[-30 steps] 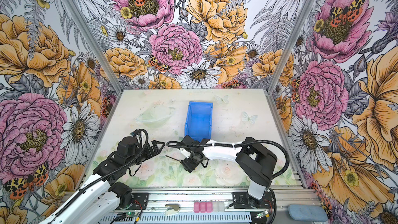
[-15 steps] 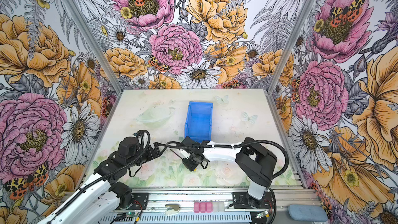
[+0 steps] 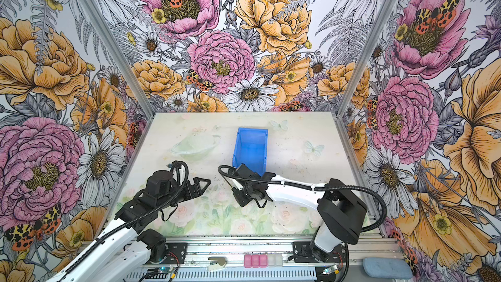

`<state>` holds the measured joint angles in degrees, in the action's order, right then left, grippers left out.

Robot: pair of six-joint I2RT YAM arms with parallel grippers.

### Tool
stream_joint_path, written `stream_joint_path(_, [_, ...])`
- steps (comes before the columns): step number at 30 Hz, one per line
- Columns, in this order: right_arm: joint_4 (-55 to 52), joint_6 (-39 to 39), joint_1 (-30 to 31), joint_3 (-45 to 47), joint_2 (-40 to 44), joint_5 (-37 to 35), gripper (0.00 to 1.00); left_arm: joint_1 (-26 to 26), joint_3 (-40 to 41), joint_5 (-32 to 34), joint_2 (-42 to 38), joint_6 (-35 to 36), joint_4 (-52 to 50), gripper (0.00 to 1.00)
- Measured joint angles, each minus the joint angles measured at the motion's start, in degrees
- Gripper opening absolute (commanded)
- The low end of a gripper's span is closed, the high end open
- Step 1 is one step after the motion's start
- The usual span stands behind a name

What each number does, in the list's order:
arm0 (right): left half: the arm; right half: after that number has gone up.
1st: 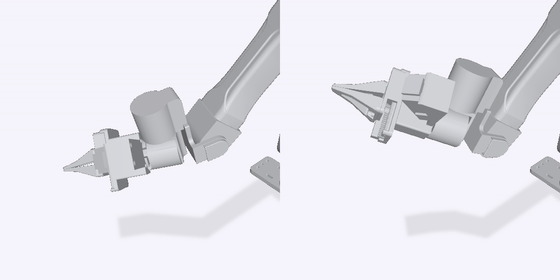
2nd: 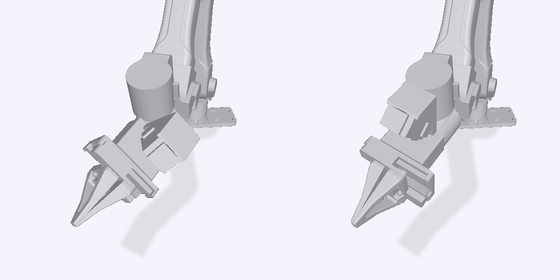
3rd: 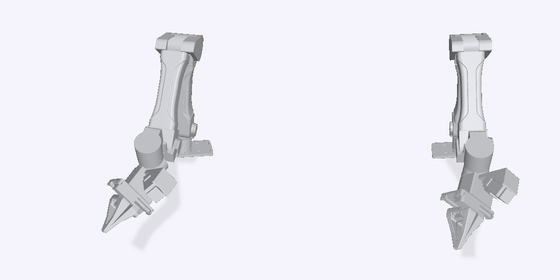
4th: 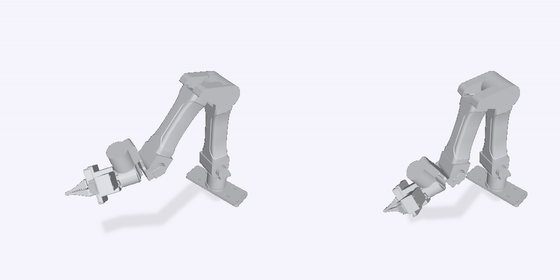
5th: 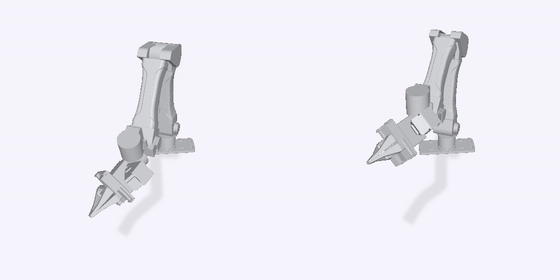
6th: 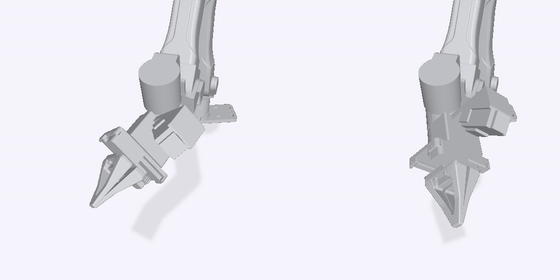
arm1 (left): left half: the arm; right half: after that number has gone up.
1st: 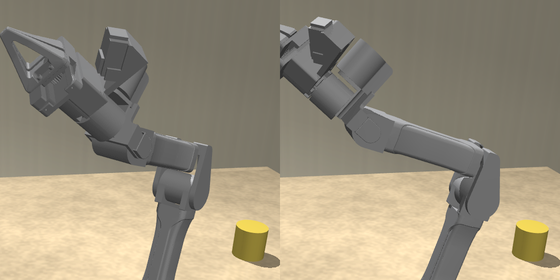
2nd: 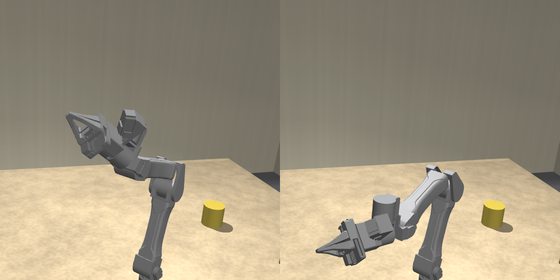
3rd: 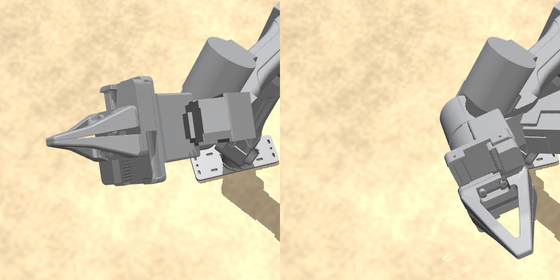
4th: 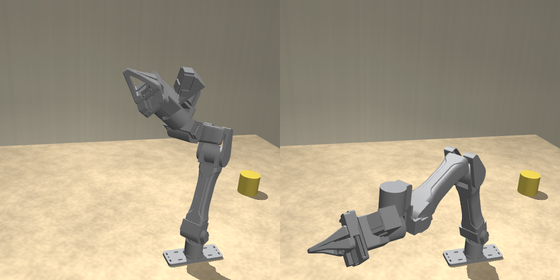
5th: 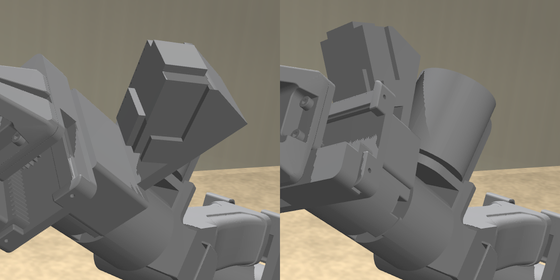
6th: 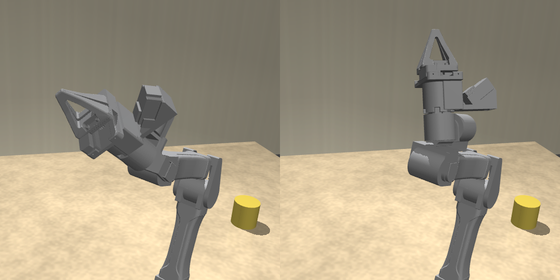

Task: Put the screwdriver in the bin
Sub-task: Pick up the screwdriver from the bottom-center of the table, then place the screwdriver into the bin.

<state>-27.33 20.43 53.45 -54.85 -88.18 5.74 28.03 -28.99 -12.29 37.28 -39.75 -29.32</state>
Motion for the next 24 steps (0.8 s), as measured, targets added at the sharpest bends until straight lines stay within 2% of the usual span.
stream_joint_path(6, [-0.3,1.7,-2.4,-0.4,3.0,-1.6,0.00,0.3,-1.7,0.5,3.3,2.4,1.3,0.99])
stream_joint_path(15, [-1.5,2.8,-3.5,-4.5,3.1,-3.3,0.00,0.3,-5.3,0.7,9.2,5.7,4.7,0.99])
stream_joint_path(24, [-3.7,4.7,-7.1,-11.0,3.1,-5.0,0.00,0.2,-6.1,0.7,10.1,7.3,7.3,0.99])
